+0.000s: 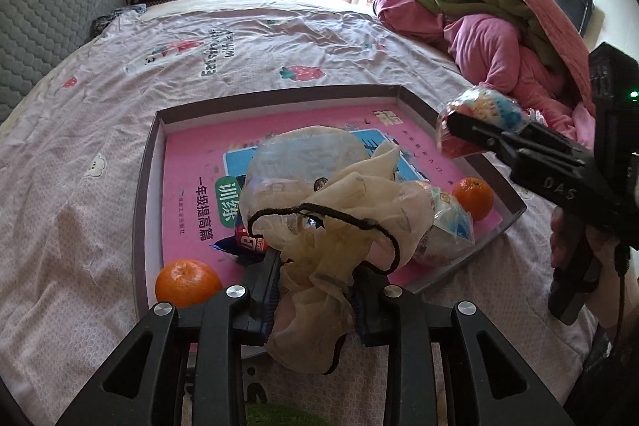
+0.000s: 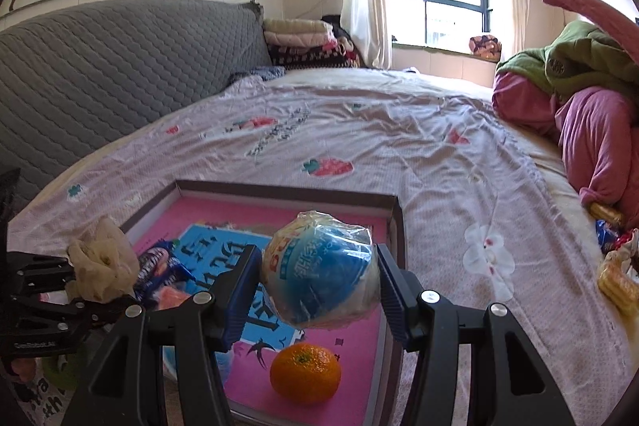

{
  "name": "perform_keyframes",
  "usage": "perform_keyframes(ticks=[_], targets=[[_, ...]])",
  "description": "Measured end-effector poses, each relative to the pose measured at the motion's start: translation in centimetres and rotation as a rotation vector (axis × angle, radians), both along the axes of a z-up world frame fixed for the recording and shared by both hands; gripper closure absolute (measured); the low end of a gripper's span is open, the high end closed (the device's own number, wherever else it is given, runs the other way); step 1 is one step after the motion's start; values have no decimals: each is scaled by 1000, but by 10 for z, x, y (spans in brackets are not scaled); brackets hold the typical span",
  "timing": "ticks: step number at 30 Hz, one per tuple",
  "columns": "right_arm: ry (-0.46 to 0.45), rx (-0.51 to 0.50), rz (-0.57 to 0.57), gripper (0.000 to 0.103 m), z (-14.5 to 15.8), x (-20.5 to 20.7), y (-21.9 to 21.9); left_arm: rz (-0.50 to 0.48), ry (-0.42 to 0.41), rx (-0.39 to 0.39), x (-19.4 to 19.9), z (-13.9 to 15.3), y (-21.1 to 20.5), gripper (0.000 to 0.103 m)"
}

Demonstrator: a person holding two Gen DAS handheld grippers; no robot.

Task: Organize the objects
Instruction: 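Lift and carry the beige pouch and blue egg-toy bag over the grey tray, then lower the pouch and egg-toy bag into the tray with both grippers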

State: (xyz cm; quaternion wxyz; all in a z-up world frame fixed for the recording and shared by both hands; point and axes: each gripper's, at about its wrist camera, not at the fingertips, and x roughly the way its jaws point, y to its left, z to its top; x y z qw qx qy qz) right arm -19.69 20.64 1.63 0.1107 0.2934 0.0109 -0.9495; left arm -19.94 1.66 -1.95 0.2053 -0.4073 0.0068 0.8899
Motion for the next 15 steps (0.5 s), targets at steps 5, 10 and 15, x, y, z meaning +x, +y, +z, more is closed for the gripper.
perform_keyframes(ticks=[5, 10, 15], targets=[[-32, 41, -13, 46, -11, -6, -3, 1, -5, 3, -1, -3, 0, 71], [-38, 84, -24, 46, -16, -7, -8, -2, -11, 2, -2, -5, -1, 70], [-31, 109, -22, 46, -17, -6, -11, -3, -9, 2, -2, -5, 0, 69]])
